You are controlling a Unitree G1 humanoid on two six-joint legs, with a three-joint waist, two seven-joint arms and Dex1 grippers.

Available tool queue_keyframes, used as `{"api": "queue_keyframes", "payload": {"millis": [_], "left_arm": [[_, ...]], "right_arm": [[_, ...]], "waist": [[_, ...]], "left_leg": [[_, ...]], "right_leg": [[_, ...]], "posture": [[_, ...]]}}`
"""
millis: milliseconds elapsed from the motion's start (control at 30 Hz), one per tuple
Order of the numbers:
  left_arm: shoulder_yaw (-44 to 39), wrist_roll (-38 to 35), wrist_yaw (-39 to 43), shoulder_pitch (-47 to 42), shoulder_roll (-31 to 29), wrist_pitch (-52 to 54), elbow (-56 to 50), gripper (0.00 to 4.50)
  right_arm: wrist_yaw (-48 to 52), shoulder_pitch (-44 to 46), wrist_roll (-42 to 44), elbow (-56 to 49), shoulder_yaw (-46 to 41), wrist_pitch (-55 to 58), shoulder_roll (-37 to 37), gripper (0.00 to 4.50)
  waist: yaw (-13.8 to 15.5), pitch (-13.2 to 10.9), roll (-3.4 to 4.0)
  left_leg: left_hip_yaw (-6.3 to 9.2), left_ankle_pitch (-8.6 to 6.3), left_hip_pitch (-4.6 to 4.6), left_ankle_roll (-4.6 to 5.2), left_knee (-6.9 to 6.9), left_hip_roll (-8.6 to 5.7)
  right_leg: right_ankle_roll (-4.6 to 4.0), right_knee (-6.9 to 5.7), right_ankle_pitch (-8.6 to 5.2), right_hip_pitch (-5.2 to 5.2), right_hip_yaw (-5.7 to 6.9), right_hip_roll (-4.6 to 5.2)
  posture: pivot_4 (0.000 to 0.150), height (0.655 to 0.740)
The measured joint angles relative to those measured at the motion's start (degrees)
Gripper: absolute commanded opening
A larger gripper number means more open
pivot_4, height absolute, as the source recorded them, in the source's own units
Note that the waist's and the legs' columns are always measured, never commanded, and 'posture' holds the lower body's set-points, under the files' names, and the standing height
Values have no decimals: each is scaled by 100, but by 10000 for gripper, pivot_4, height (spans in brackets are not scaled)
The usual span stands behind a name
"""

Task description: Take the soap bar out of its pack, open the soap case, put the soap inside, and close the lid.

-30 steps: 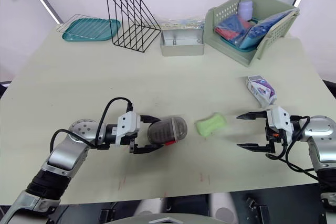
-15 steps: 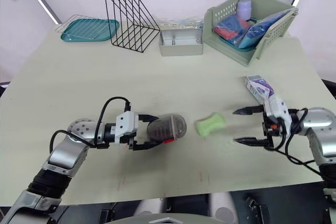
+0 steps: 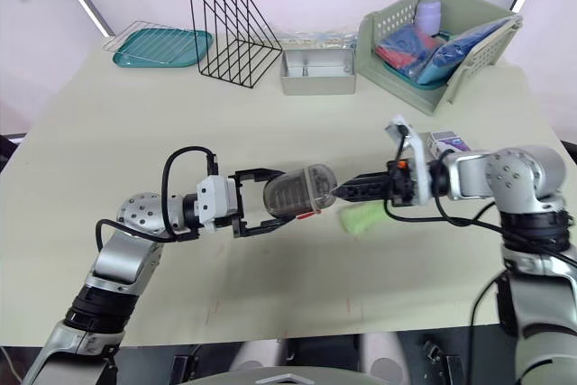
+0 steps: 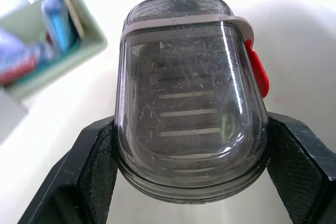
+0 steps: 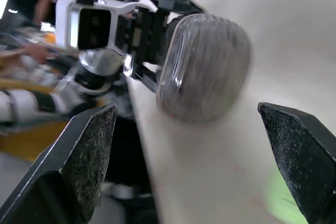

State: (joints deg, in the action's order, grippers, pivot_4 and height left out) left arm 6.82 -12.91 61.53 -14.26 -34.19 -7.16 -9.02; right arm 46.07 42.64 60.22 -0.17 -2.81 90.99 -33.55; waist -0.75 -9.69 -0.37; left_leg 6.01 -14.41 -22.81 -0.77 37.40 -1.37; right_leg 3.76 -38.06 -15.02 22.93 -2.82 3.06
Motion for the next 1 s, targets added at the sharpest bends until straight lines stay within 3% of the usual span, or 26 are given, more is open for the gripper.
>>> {"api": "queue_keyframes", "payload": {"millis": [233,600,733,833,1000], "left_arm": [[51,140,-116,53,9,-180,-15,34464],[58,152,-221,65,13,-179,-91,34464],[66,157,-261,71,14,-171,-160,34463],[67,167,-287,114,7,-132,-152,34463],[67,157,-305,113,7,-131,-171,34463]], "right_arm": [[-1138,291,1017,889,31,119,78,45000],[-2177,346,1907,1269,206,119,141,45000],[-2300,372,1959,1403,204,120,199,32306],[-2288,378,2057,1493,170,120,258,20209],[-2235,377,2079,1546,153,120,258,19014]], "waist": [[-27,0,0],[-55,0,0],[-72,0,0],[-112,0,0],[-155,0,0]], "left_leg": [[-4,0,-1,1,0,0],[-4,0,-1,1,0,0],[-4,0,-1,1,0,0],[-3,0,-1,1,-1,0],[-2,0,-2,1,-2,1]], "right_leg": [[0,-1,0,0,-3,-4],[0,-1,0,0,-3,-4],[0,-1,0,0,-3,-5],[0,-1,0,0,-3,-5],[0,-1,0,0,-3,-6]], "posture": [[1500,7400],[1500,7400],[1500,7400],[1500,7400],[1500,7400]]}}
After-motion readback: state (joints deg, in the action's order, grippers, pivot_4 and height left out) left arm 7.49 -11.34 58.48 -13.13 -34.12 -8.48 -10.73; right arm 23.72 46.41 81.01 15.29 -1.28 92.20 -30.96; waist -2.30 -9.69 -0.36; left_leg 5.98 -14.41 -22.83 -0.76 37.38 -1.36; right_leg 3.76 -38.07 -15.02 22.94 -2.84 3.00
